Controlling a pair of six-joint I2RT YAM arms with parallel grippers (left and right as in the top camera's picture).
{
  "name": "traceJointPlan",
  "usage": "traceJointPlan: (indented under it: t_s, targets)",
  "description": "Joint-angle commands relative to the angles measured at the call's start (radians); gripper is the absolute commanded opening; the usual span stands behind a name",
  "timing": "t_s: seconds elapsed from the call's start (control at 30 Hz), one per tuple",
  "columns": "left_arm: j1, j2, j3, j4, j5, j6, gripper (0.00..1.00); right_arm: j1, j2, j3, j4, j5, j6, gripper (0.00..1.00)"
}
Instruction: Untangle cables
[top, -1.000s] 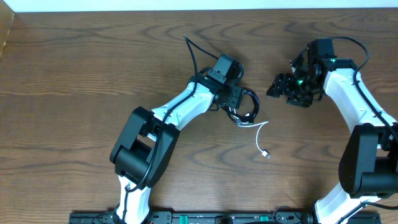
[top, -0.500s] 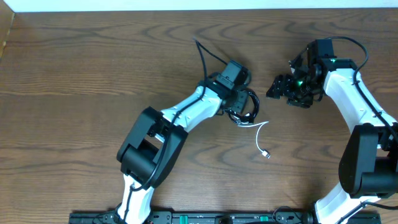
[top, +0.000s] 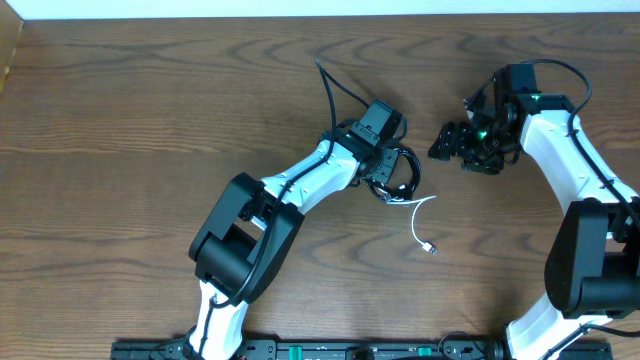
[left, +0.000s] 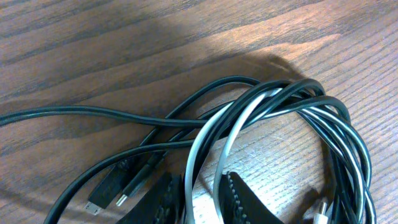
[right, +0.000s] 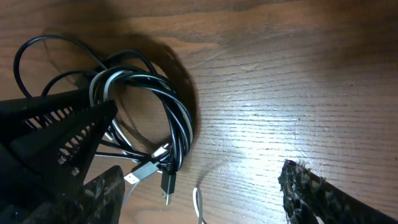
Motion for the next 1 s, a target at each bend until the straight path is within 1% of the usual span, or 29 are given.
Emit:
traceJointPlan:
  t_s: [0.0,0.2,0.23,0.27,0.3,0.37,0.43,0.47,0.57,0.63,0.8,0.97]
  targets:
    - [-0.006,0.040,0.005,-0.003,-0.020,0.006,0.25,0.003,-0.004,-0.004,-0.001,-0.006,-0.022,0.76]
    - [-0.012,0.077,0.005,-0.004,-0.020,0.006,0.25,0.003,-0.004,-0.004,-0.001,-0.006,-0.022,0.76]
    - [-0.012,0.077,0.005,-0.004,-0.020,0.006,0.21,0.003,-0.004,-0.004,-0.002,-0.006,-0.022,0.76]
    - [-0.012,0.077,0.005,-0.004,-0.020,0.006,0.12,0.003,-0.004,-0.004,-0.002,-0.006,-0.022,0.76]
    - [-0.012,0.074,0.005,-0.004,-0.020,0.006,0.08,0.003,-0.004,-0.004,-0.002,-0.006,-0.022,0.76]
    - [-0.007,0.059,0.006,-0.005,-0.020,0.006,0.07,0.003,-0.004,-0.004,-0.002,-0.006,-0.022,0.76]
    - [-0.005,0.028,0.007,-0.011,-0.020,0.005,0.07,0.003,-0.004,-0.004,-0.002,-0.007,-0.022,0.73]
    - [-0.002,-0.028,0.009,-0.030,-0.020,0.002,0.07,0.005,-0.004,-0.004,-0.003,-0.006,-0.022,0.70]
    - [-0.002,-0.129,0.009,-0.061,-0.019,-0.021,0.08,0.009,-0.004,-0.004,0.019,-0.025,-0.042,0.68]
    - [-0.002,-0.236,0.009,-0.091,-0.016,-0.044,0.07,0.012,-0.015,-0.004,0.047,-0.110,-0.093,0.65]
    - [0.001,-0.385,0.009,-0.136,0.018,-0.048,0.07,0.013,-0.084,-0.003,0.103,-0.203,-0.127,0.65]
    - [0.006,-0.474,0.009,-0.175,0.018,-0.047,0.08,0.016,-0.183,-0.003,0.118,-0.204,-0.127,0.66]
